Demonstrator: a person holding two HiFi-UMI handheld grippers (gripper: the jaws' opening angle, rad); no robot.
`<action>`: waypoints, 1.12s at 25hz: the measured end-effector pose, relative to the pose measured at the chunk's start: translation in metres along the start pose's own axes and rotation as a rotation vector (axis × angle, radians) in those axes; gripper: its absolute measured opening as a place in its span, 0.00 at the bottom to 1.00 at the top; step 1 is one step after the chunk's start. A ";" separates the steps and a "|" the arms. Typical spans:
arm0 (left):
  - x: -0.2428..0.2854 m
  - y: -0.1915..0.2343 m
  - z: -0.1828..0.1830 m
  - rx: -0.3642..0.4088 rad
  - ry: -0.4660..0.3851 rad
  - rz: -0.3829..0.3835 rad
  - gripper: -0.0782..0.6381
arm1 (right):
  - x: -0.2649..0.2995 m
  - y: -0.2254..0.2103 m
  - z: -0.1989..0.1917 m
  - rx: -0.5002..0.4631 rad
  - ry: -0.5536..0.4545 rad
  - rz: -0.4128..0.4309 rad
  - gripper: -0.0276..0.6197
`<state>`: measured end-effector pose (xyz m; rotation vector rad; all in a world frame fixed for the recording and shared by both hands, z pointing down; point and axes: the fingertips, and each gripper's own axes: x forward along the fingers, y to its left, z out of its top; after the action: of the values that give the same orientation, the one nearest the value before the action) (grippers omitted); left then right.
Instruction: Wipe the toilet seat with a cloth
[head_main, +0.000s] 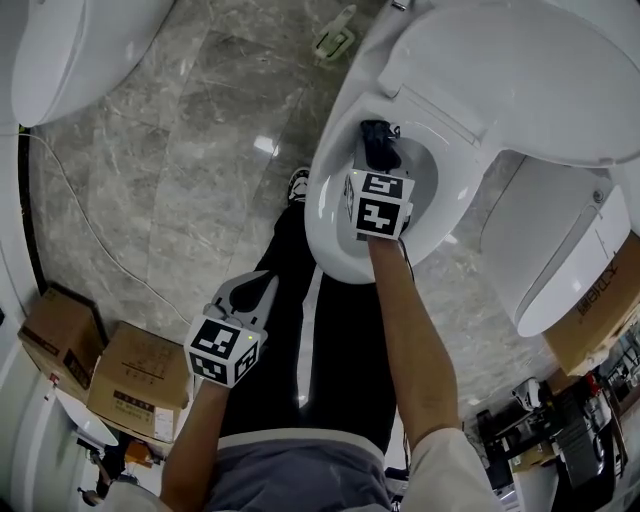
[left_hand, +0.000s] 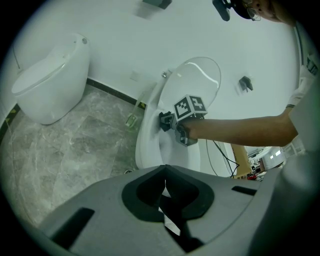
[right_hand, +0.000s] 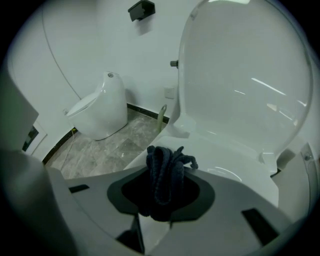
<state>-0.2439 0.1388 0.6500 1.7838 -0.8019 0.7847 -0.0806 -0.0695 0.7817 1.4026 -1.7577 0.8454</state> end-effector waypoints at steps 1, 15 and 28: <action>0.000 -0.001 0.000 0.001 0.000 -0.001 0.12 | -0.001 0.005 -0.001 -0.021 0.003 0.020 0.19; -0.002 -0.016 0.003 0.072 0.030 -0.008 0.12 | -0.023 0.055 -0.028 -0.101 0.010 0.166 0.19; -0.012 -0.006 0.014 0.027 0.032 0.003 0.12 | -0.048 0.084 -0.061 -0.022 0.033 0.230 0.19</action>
<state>-0.2441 0.1291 0.6332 1.7898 -0.7760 0.8278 -0.1472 0.0222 0.7685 1.1806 -1.9211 0.9611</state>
